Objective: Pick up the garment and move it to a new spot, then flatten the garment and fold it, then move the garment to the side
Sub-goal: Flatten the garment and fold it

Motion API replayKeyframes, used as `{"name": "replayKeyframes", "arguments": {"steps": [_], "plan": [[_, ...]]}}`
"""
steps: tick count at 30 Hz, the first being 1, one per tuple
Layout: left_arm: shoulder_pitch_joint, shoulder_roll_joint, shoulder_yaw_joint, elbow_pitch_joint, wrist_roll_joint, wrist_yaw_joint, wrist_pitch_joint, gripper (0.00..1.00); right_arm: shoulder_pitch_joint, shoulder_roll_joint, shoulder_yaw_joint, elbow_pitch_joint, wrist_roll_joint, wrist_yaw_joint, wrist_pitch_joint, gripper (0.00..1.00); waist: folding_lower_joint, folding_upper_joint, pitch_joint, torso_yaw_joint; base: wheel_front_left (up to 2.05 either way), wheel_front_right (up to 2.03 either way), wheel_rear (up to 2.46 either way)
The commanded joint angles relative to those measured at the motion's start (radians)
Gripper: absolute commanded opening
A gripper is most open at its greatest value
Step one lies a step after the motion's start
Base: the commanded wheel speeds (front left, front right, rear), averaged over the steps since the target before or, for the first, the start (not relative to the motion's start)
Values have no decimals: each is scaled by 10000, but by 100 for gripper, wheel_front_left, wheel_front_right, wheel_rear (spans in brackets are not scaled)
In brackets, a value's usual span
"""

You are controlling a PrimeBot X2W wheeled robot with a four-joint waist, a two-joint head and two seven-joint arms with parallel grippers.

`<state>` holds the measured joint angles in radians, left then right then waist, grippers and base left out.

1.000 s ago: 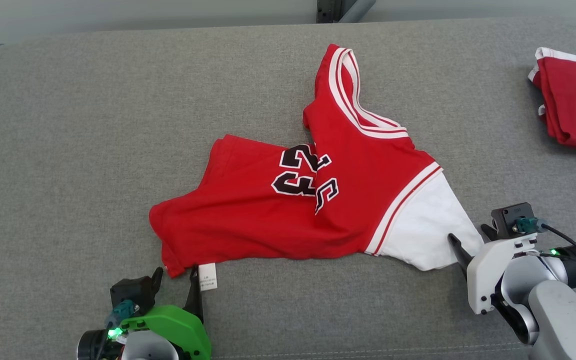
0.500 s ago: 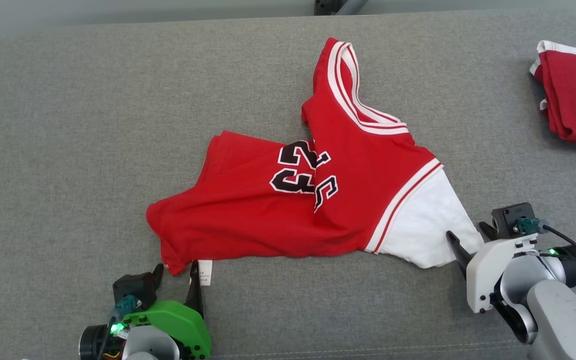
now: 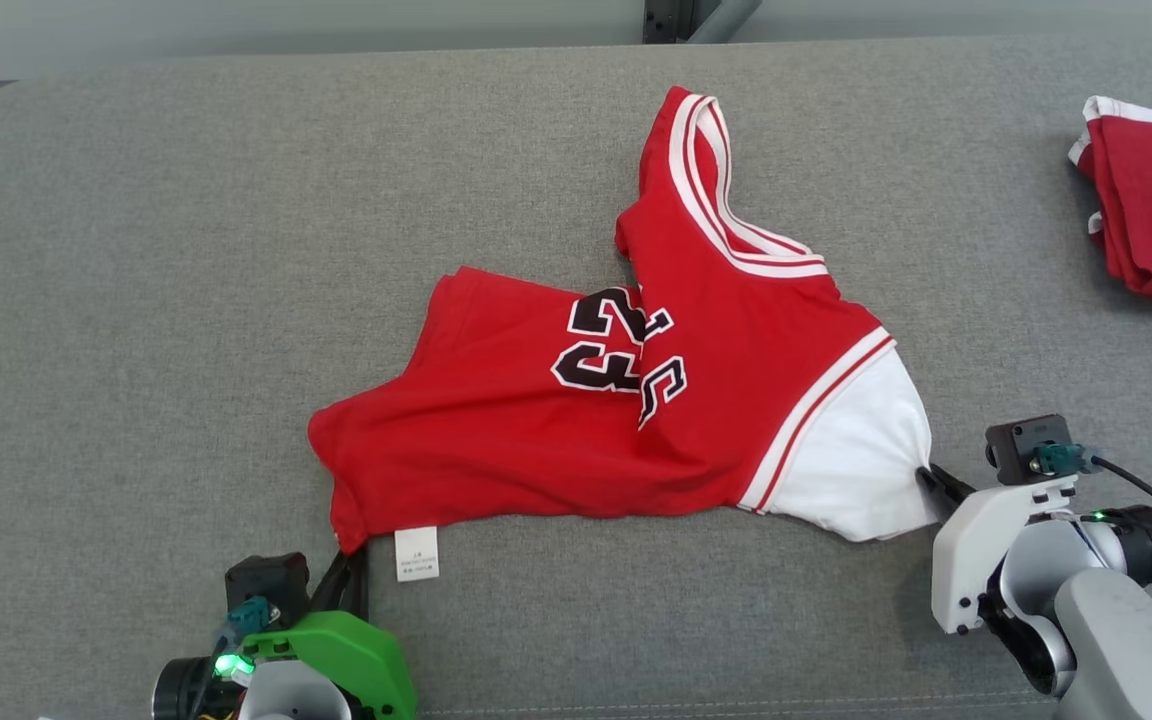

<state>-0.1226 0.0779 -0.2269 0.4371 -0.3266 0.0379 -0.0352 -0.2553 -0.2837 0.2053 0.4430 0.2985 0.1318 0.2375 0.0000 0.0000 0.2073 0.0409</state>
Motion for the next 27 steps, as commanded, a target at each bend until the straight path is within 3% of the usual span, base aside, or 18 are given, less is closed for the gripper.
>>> {"name": "replayKeyframes", "arguments": {"steps": [1, 9, 19, 27], "plan": [[221, 146, 10, -129, -111, -62, 77, 0, 326, -51, -163, 181, 149, -25, 51, 0, 0, 0, -82, -21, 0, 0, 0], [1357, 732, 224, -2320, -1058, -684, 1483, 0, 820, -301, -970, -869, 2092, -22, 281, 0, 0, 0, -343, -160, 0, 0, 0], [3082, 1294, 947, -6754, -3869, -1167, 3910, 0, 1503, -610, -3059, -3392, 4647, -22, 840, 0, 0, 0, -756, -518, 0, 0, 0], [3392, 1302, 1001, -9885, -6295, -1423, 4985, 0, 1263, -718, -4318, -5915, 5611, -14, 1876, 0, 0, 0, -812, -778, 0, 0, 0]]}}
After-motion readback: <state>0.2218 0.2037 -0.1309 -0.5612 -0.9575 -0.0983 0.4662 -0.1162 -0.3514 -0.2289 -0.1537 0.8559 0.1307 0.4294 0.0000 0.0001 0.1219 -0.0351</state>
